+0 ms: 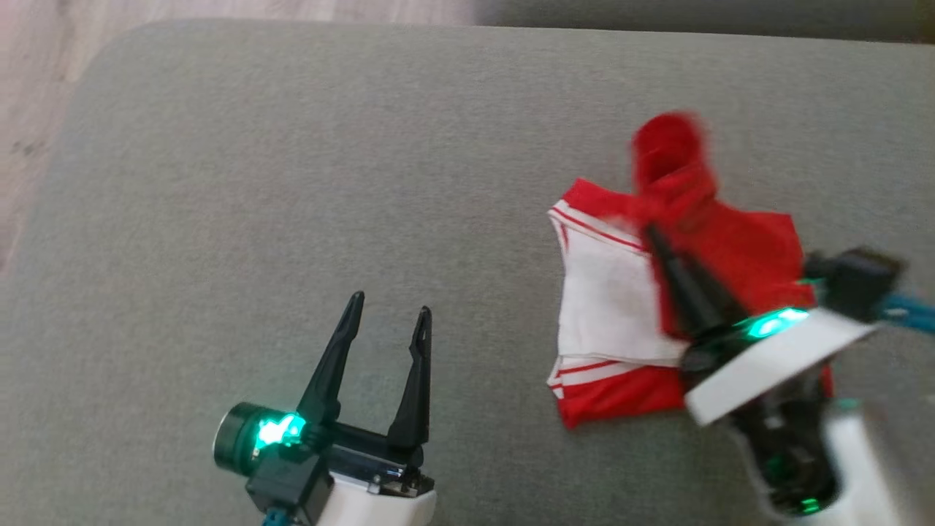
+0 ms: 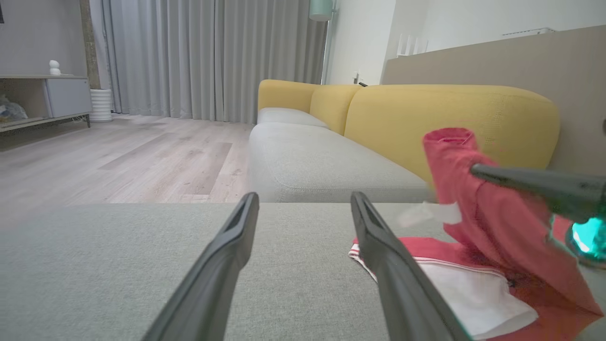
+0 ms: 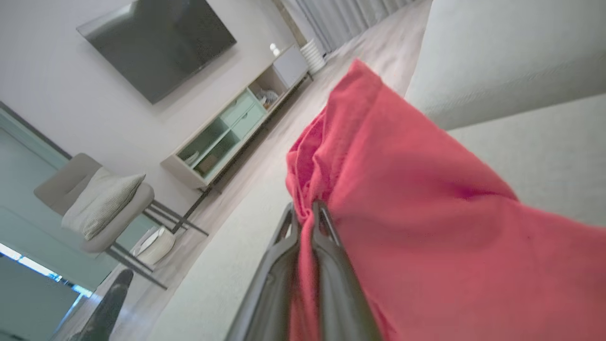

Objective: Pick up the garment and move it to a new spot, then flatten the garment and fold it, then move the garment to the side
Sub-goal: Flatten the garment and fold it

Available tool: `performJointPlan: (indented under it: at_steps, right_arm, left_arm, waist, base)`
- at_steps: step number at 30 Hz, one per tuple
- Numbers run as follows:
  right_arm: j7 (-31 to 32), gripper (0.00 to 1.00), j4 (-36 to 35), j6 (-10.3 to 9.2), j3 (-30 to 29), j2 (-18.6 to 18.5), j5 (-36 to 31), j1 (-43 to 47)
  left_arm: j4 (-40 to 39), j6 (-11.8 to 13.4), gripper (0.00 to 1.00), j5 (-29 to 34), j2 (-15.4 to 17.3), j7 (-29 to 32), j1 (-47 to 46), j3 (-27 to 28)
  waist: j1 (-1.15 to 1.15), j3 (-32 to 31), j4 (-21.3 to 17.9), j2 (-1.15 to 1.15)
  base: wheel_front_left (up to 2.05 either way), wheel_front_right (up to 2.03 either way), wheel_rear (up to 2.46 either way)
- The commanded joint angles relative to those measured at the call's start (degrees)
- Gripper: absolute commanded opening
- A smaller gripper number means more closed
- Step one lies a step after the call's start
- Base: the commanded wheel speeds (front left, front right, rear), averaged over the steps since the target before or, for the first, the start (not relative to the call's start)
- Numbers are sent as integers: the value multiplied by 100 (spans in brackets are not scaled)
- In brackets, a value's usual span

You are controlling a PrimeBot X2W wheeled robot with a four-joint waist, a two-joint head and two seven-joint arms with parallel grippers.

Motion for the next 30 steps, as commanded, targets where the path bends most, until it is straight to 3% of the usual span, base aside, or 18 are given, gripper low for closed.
performJointPlan:
  at_steps: [1,3,4,5,12,20,25,30]
  right_arm:
    - [-52,0,39,-4,294,169,-189,-189]
    - [-95,2,302,-4,511,275,-344,-206]
    - [-116,36,434,-4,585,318,-411,-205]
    - [-134,100,542,-4,661,347,-497,-208]
    - [-485,100,484,-4,655,385,-663,-236]
    - [-1625,100,-13,-4,-150,-444,-1083,39]
    - [-2853,100,791,-4,-419,-772,-1788,526]
    - [-3216,100,1685,-4,-275,-774,-2458,858]
  left_arm:
    - [-151,46,100,-39,-40,-29,-211,89]
    - [-157,67,100,-68,-40,-29,-238,58]
    - [-160,75,100,-81,-40,-29,-246,45]
    - [-161,91,100,-93,-40,-29,-245,39]
    - [-138,128,100,-134,-40,-29,-167,103]
    - [-65,111,100,-144,-40,-29,20,400]
    - [80,170,100,-234,-40,-29,323,721]
    - [334,245,100,-397,-40,-29,675,993]
  waist:
    - [0,46,159,0]
    - [0,69,247,0]
    - [0,76,284,0]
    - [0,79,314,0]
    - [0,-24,338,0]
    - [0,-494,25,0]
    - [0,-1033,-265,0]
    - [0,-1394,-427,0]
  base:
    - [0,0,0]
    - [0,0,0]
    - [0,0,0]
    - [0,0,0]
    - [0,0,0]
    - [0,0,0]
    - [0,0,0]
    - [0,0,0]
